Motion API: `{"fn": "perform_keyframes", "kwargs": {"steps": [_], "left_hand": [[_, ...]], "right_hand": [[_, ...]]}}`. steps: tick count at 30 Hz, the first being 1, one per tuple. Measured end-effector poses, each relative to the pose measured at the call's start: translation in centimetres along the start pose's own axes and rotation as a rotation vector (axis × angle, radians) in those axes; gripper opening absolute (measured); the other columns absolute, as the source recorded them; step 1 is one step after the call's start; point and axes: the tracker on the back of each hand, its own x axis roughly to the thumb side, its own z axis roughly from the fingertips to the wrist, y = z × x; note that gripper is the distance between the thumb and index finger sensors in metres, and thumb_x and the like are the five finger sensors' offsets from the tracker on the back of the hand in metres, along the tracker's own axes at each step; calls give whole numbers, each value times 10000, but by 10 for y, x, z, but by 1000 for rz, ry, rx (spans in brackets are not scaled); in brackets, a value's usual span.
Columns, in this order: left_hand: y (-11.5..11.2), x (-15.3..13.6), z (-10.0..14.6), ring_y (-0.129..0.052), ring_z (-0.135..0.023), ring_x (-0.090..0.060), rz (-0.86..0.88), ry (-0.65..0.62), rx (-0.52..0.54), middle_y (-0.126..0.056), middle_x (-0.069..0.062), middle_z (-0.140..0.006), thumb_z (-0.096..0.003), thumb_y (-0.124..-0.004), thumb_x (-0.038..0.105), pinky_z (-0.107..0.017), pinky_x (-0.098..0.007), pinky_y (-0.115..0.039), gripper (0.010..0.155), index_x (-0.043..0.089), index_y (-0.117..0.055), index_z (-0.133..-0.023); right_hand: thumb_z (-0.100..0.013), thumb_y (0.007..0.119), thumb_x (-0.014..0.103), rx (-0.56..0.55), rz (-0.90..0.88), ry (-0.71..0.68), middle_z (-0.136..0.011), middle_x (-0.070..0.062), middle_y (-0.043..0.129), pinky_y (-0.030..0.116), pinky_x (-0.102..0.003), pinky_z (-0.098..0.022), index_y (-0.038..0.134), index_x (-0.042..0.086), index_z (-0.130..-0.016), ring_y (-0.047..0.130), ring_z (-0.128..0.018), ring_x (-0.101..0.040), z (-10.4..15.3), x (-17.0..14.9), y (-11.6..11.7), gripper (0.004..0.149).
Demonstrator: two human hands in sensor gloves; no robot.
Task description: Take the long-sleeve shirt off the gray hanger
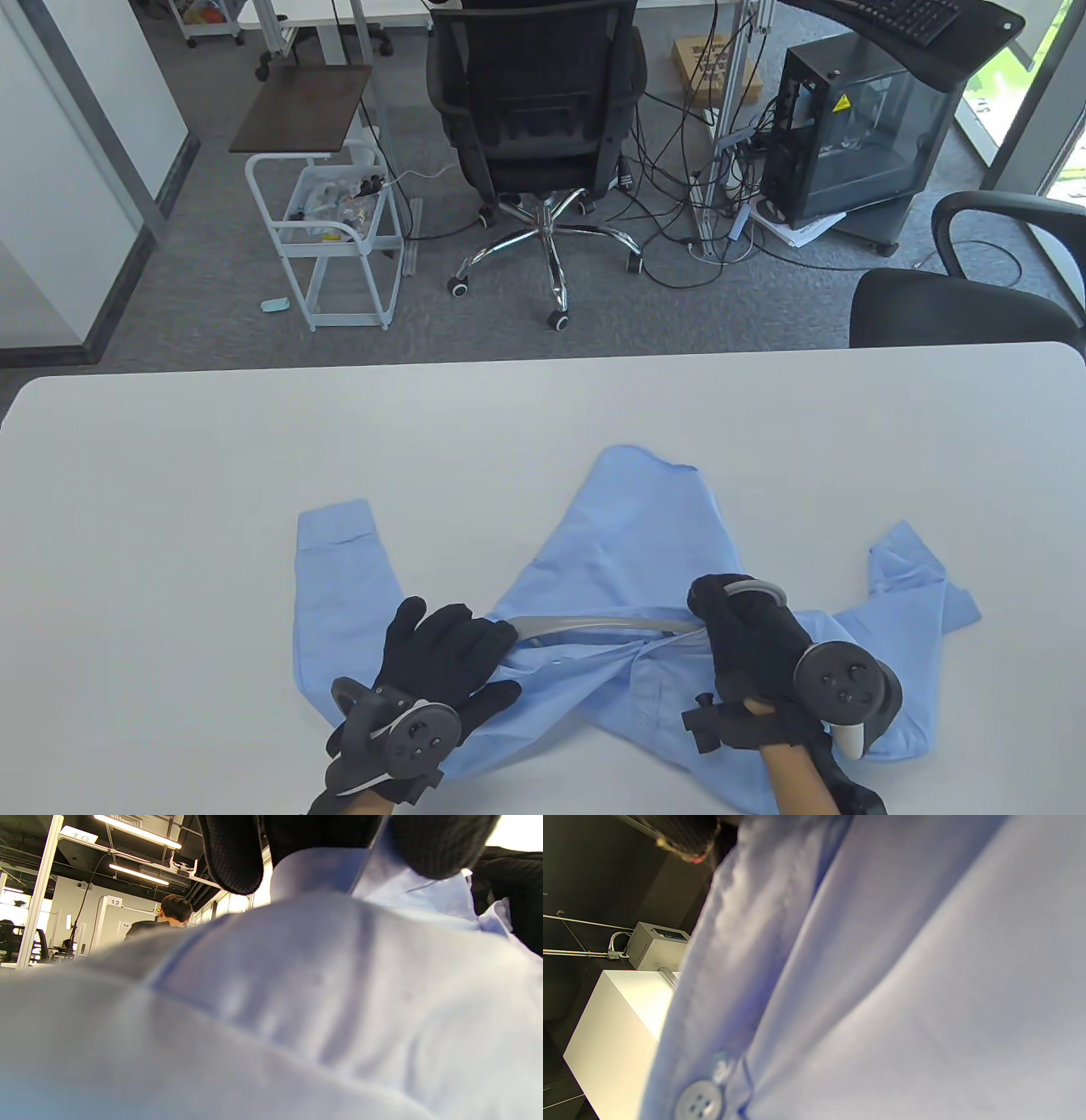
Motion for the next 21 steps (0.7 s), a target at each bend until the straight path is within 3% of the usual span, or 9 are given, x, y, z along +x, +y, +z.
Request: {"fn": "perform_keyframes", "kwargs": {"steps": [7,21], "left_hand": [[2,3,0,-845,-951,-205,-11,6,24,-901,127,-840,-456,-752,596,-831,-590,-438,521,400,-720,-938],[-1,-1,0,-847,-957,-177,7,9,45,-895,154,-862,-457,-808,534,-832,-574,-460,516,421,-694,-947]], "right_hand": [[-613,685,525,9,13,-1,-668,-63,926,591,-709,-644,854,202,-769,918,-725,-327,-2,-1,0,396],[-609,678,530,-22,3,-1,-607,-48,935,616,-689,-643,860,201,-749,937,-667,-298,-3,-4,-7,402]]}}
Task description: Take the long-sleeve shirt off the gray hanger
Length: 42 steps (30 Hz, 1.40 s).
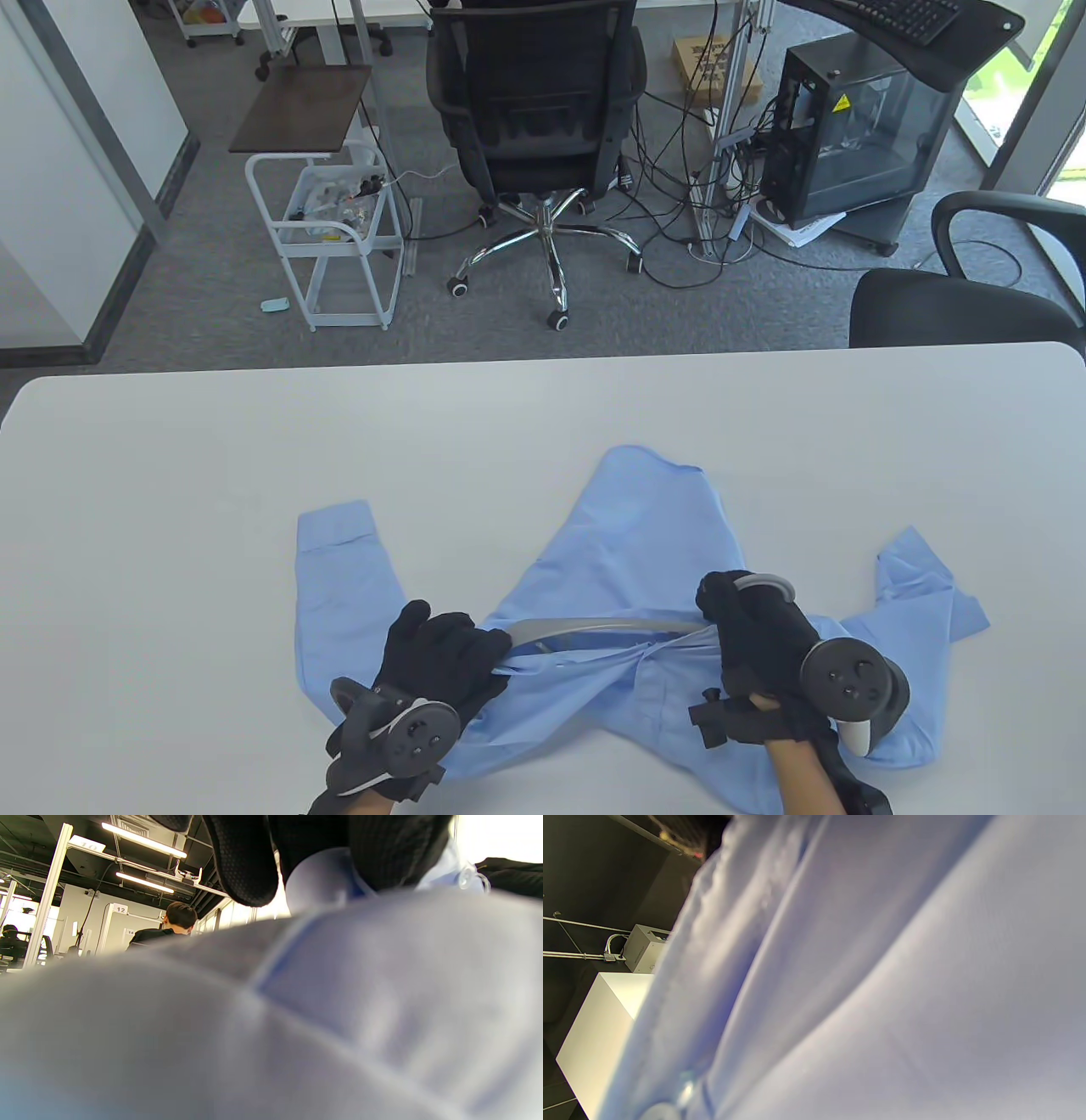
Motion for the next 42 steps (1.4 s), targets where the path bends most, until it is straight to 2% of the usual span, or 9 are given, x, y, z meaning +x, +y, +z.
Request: {"fn": "perform_keyframes", "kwargs": {"steps": [6,10,13,23,26,32,42], "left_hand": [[0,-2,0,-854,-953,-172,9,10,-8,-896,162,-868,-453,-819,523,-831,-569,-468,541,419,-661,-960],[-4,-7,-2,-846,-958,-180,24,34,-30,-878,152,-886,-455,-816,520,-828,-567,-471,726,310,-505,-1077],[-5,-8,-3,-849,-956,-179,26,37,-40,-884,154,-879,-453,-823,518,-828,-567,-473,756,310,-478,-1093],[-7,-8,-4,-880,-942,-161,8,45,-94,-928,182,-837,-431,-846,535,-823,-564,-495,716,337,-570,-1062],[-6,-11,-5,-891,-935,-165,29,55,-90,-938,181,-824,-424,-855,543,-819,-564,-503,750,320,-552,-1073],[-15,-11,-8,-870,-962,-180,29,79,-205,-915,181,-864,-432,-842,550,-821,-570,-492,774,311,-513,-1091],[-20,-12,-9,-856,-979,-192,49,83,-249,-905,175,-887,-442,-819,570,-819,-571,-493,759,323,-517,-1094]], "right_hand": [[-605,677,537,-5,5,1,-575,-39,940,636,-668,-644,865,206,-740,951,-615,-280,0,0,-1,403],[-603,674,544,-2,-15,-1,-558,-30,944,657,-641,-645,866,213,-737,959,-567,-267,0,3,-2,406],[-605,669,544,-7,-7,-9,-556,-28,946,663,-635,-642,866,215,-737,961,-560,-263,1,4,-2,406],[-601,669,550,-13,0,-17,-558,-22,947,667,-630,-643,866,219,-738,963,-560,-258,2,4,-1,408],[-601,667,554,-14,-6,-21,-561,-20,946,667,-628,-646,863,222,-741,963,-562,-255,2,4,-1,410],[-601,666,556,-6,-5,-26,-564,-18,945,667,-627,-648,863,227,-742,962,-565,-251,2,5,1,409],[-596,662,569,13,-4,-28,-541,-4,945,676,-619,-648,865,238,-728,968,-544,-233,2,5,2,410]]}}
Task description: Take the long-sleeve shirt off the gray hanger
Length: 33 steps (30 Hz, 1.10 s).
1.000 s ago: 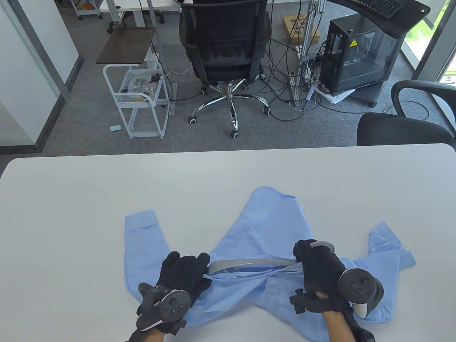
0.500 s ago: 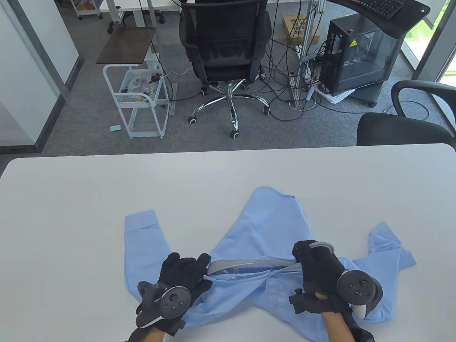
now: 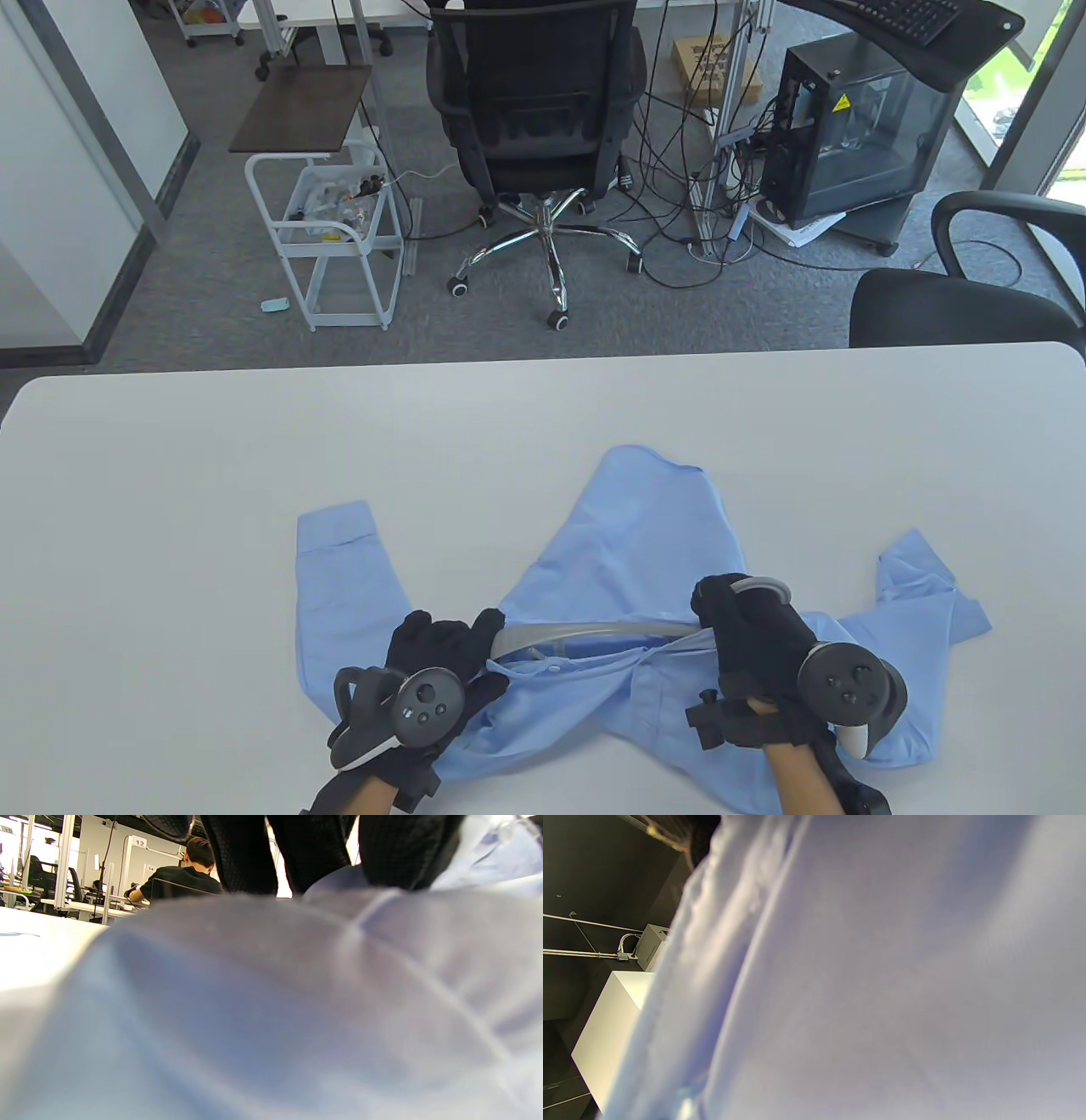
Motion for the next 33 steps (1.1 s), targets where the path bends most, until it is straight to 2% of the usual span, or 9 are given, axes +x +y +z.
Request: {"fn": "perform_keyframes", "kwargs": {"steps": [3,8,9,11,13,19,25,27,33], "left_hand": [[-4,-1,-2,-840,-999,-209,23,16,-48,-896,164,-909,-440,-813,589,-818,-573,-493,781,315,-504,-1102],[-8,-7,-4,-775,-1056,-270,171,35,-168,-865,112,-980,-424,-814,643,-817,-610,-441,845,306,-478,-1122],[-7,-7,-3,-742,-1074,-296,184,33,-173,-824,85,-1030,-424,-814,649,-817,-616,-432,859,308,-463,-1130],[-7,-7,-2,-591,-1126,-396,163,35,-169,-622,-26,-1175,-417,-807,671,-816,-637,-398,878,342,-440,-1144],[-7,-6,-1,-503,-1139,-452,164,21,-157,-454,-66,-1230,-414,-803,683,-817,-648,-370,949,363,-313,-1161],[-1,2,3,-487,-1142,-449,197,-39,-73,-446,-67,-1229,-415,-779,702,-818,-648,-356,964,333,-299,-1165],[8,21,13,-514,-1133,-433,168,-65,100,-514,-60,-1204,-472,-738,629,-817,-634,-377,782,365,-434,-1142],[11,28,15,-537,-1127,-426,151,-88,125,-544,-48,-1192,-484,-739,605,-815,-633,-386,744,370,-462,-1133],[23,34,26,-670,-1092,-356,118,-117,271,-699,52,-1103,-492,-739,583,-819,-625,-424,691,443,-469,-1112]], "right_hand": [[-595,659,571,5,12,-4,-536,0,944,679,-615,-647,864,240,-726,968,-537,-230,1,0,2,410],[-596,659,571,8,12,-20,-542,2,941,678,-614,-648,860,243,-729,967,-544,-227,2,2,5,406],[-599,659,572,6,8,-22,-541,4,941,678,-613,-649,859,244,-728,966,-546,-225,2,2,6,405],[-596,662,575,0,2,-30,-536,8,943,682,-613,-645,861,247,-723,969,-541,-222,3,2,5,404],[-598,663,576,-2,-1,-33,-536,9,943,681,-613,-646,861,247,-722,969,-542,-221,3,2,5,403],[-599,663,575,-19,40,-66,-542,7,942,674,-618,-648,858,246,-726,967,-555,-224,7,7,11,403],[-601,660,578,-9,18,-152,-549,10,939,667,-623,-654,854,251,-728,964,-570,-219,12,17,16,401],[-601,657,580,-17,5,-187,-550,14,939,667,-621,-656,854,254,-726,964,-572,-217,14,22,17,400],[-606,655,569,-86,-11,-268,-582,9,925,635,-633,-679,833,252,-747,945,-617,-224,24,35,15,391]]}}
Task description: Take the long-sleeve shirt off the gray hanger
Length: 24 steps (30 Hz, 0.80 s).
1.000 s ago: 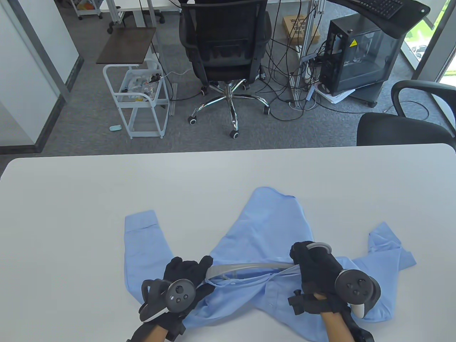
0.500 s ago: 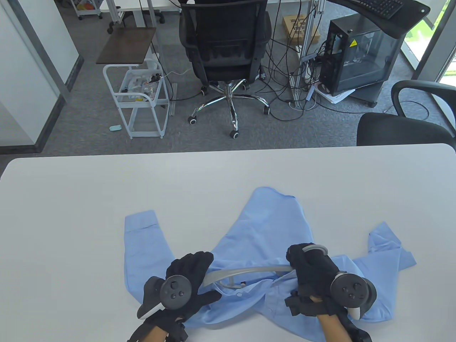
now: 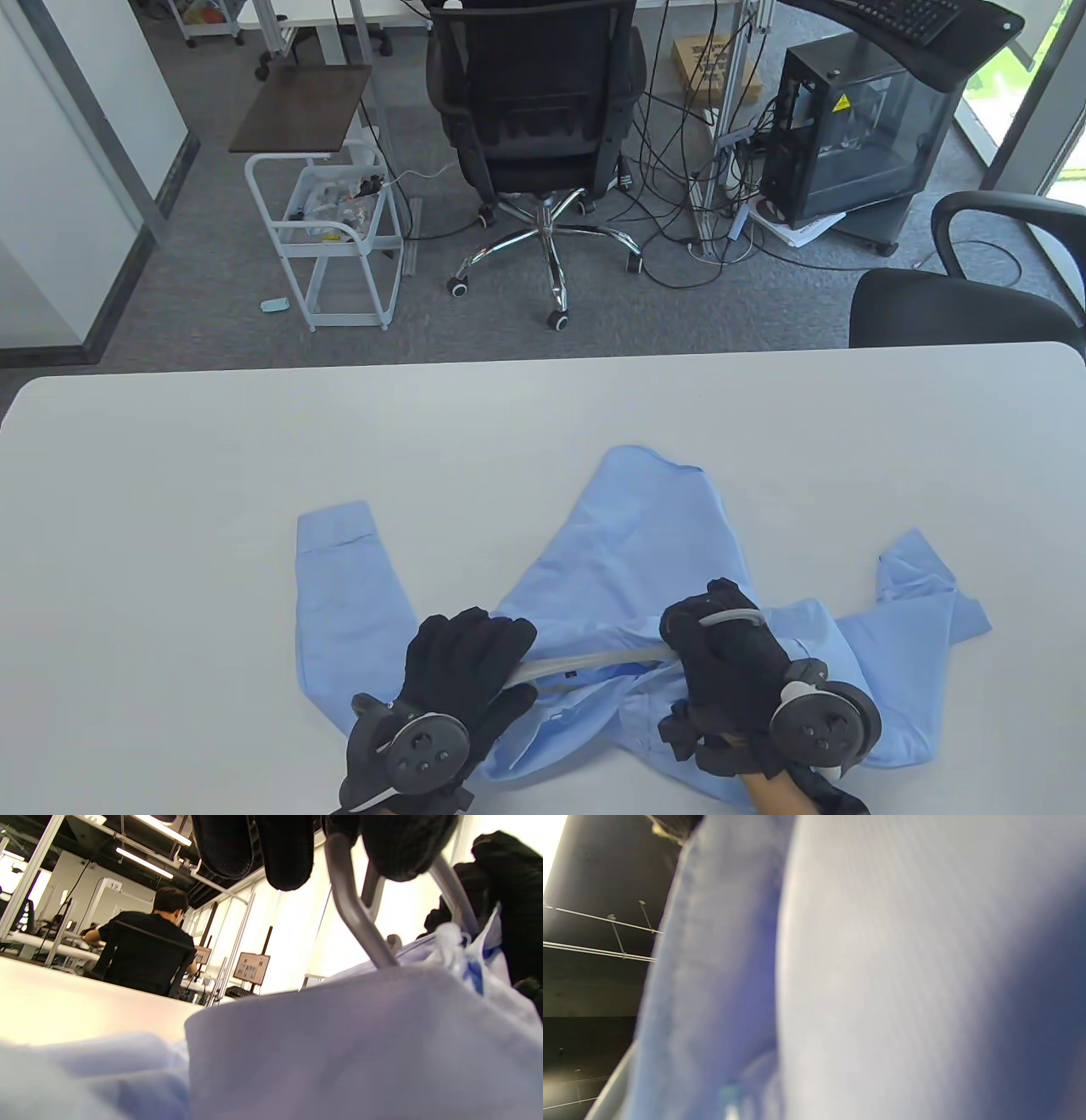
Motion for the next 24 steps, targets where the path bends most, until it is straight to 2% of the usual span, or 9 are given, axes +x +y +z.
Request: {"fn": "perform_keyframes", "kwargs": {"steps": [4,9,12,16,19,22,24], "left_hand": [[4,12,2,-728,-1064,-332,19,-28,42,-772,82,-1045,-491,-741,585,-813,-617,-453,667,413,-528,-1099],[-6,22,-1,-834,-1000,-243,-24,-71,2,-883,143,-890,-491,-738,579,-805,-583,-513,620,376,-611,-1062],[-11,25,-1,-891,-937,-215,-53,-79,-23,-926,160,-772,-495,-742,549,-796,-570,-543,548,372,-687,-1011],[-12,24,-3,-956,-847,-176,-48,-78,-40,-943,169,-602,-484,-746,563,-783,-552,-580,524,349,-748,-962],[-13,23,-3,-1021,-679,-106,-36,-58,-84,-929,178,-411,-471,-726,606,-769,-517,-623,532,348,-784,-933],[-16,23,-4,-1038,-619,-93,-49,-44,-93,-918,184,-356,-468,-701,626,-756,-499,-649,537,339,-807,-910],[-16,23,-4,-1036,-618,-92,-69,-29,-77,-913,187,-357,-468,-694,625,-753,-500,-654,537,340,-808,-907]], "right_hand": [[-610,635,586,-23,167,-111,-578,42,924,652,-618,-677,824,275,-746,954,-615,-189,5,16,6,389],[-600,636,581,69,78,-209,-606,28,918,642,-612,-694,815,274,-759,939,-650,-205,14,32,26,390],[-595,637,580,108,92,-253,-620,28,915,641,-613,-696,812,277,-765,934,-666,-208,18,38,34,389],[-592,640,577,139,73,-252,-635,23,914,635,-621,-697,808,277,-774,930,-682,-215,19,38,39,390],[-589,645,578,160,53,-256,-643,19,915,631,-627,-698,810,273,-778,929,-690,-224,19,39,41,395],[-591,641,580,174,78,-266,-650,17,914,630,-629,-698,807,271,-785,927,-696,-227,19,40,42,401],[-590,656,565,194,95,-262,-700,-19,899,595,-661,-702,794,242,-827,901,-741,-268,18,39,43,424]]}}
